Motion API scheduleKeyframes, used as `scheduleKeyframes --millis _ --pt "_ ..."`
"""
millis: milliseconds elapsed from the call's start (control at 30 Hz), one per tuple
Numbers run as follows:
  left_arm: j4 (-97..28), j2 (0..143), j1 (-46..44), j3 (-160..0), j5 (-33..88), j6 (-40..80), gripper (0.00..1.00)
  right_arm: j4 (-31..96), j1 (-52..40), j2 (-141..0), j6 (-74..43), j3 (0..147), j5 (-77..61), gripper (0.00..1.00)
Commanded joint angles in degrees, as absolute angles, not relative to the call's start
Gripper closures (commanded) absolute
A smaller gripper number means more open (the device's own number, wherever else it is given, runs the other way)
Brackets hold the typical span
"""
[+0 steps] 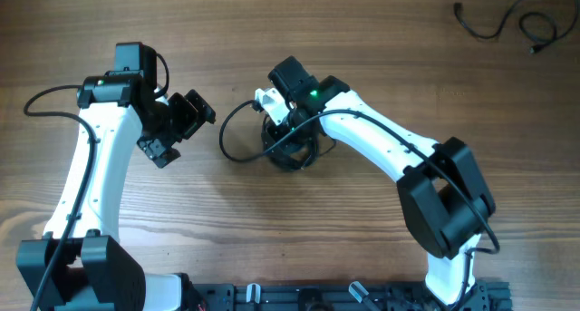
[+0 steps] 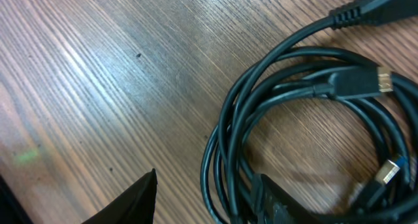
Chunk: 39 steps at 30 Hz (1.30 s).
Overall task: Untangle cables
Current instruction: 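Lower the right gripper onto the remaining coil to grasp a loop, then lift the grasped cable loop upward with the right gripper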
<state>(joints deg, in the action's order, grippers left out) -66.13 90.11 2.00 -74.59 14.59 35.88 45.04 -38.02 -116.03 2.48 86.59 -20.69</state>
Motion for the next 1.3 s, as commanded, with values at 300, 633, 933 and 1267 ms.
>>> scheduleKeyframes --millis 300,633,933,1267 --pt "-64.84 89.8 8.56 -74.11 14.04 39.9 0.0 43.35 -38.28 -119.81 2.85 85.34 -17.08 0.57" --pt "-64.97 89.8 8.64 -74.08 14.04 39.83 0.0 42.85 -38.28 -119.81 2.81 84.62 -17.12 0.7" --pt "-64.97 89.8 8.64 -74.08 14.04 39.66 0.0 42.26 -38.28 -119.81 2.09 84.62 -17.17 0.96" --pt "-64.95 89.8 8.47 -74.08 14.04 39.66 0.0 41.71 -37.23 -109.54 -5.15 91.05 -19.31 0.96"
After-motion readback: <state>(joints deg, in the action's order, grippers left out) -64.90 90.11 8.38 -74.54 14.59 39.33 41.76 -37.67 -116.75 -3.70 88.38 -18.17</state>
